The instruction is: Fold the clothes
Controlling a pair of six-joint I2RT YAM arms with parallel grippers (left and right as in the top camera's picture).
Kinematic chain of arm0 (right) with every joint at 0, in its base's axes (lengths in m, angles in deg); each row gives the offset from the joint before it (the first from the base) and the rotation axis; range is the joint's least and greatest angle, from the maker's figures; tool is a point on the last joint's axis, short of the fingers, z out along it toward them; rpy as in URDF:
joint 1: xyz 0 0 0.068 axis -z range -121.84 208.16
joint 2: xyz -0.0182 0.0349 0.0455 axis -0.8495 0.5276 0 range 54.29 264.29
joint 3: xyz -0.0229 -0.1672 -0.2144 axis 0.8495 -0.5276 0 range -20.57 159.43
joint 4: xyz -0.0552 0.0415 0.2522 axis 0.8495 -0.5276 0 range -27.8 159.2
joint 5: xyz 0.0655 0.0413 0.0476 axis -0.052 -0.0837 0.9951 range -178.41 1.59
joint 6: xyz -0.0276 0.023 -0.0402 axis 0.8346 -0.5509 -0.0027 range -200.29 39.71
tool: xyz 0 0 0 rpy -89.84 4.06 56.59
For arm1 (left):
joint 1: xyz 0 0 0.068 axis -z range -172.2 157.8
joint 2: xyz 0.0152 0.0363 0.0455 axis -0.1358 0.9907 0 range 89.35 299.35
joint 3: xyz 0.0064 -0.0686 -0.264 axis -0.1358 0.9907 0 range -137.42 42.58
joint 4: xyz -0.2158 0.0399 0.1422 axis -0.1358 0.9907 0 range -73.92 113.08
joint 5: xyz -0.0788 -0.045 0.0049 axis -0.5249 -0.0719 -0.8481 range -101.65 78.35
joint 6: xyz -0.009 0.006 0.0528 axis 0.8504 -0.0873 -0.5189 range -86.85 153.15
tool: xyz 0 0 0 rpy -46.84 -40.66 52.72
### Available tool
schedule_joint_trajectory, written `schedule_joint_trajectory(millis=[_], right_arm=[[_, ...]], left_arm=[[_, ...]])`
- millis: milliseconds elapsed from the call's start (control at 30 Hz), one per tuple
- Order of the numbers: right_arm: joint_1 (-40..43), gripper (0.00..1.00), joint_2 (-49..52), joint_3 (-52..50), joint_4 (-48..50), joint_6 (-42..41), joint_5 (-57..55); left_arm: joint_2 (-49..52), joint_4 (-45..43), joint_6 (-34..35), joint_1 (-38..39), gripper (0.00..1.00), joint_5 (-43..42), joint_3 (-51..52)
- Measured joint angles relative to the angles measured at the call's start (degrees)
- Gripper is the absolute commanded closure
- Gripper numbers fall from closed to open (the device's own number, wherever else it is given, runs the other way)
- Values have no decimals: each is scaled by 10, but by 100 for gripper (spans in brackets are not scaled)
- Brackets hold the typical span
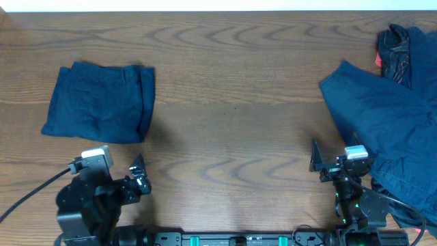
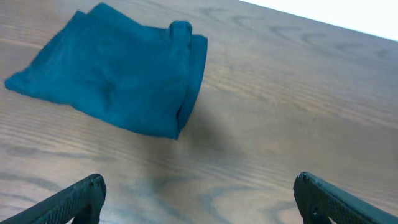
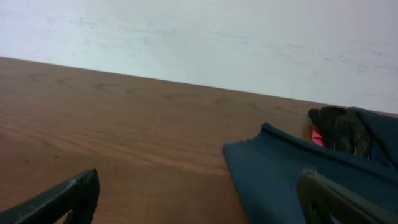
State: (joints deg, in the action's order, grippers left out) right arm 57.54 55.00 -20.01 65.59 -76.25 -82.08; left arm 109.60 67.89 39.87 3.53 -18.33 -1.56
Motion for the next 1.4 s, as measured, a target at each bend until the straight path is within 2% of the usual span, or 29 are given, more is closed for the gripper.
schedule_joint_trajectory(millis=[367, 700, 867, 1033, 1400], right_arm=[[0, 1, 0, 0, 0, 0, -3], [0, 1, 0, 0, 0, 0, -4], [0, 1, 0, 0, 0, 0, -4], [0, 1, 0, 0, 0, 0, -4], [0, 1, 0, 0, 0, 0, -4]], left_arm=[[-156, -278, -6, 25, 2, 2, 271], [-195, -559, -11, 30, 2, 16, 430], [-196, -575, -42, 30, 2, 22, 438], [-196, -515, -56, 30, 2, 28, 438], [-196, -507, -66, 30, 2, 32, 435]])
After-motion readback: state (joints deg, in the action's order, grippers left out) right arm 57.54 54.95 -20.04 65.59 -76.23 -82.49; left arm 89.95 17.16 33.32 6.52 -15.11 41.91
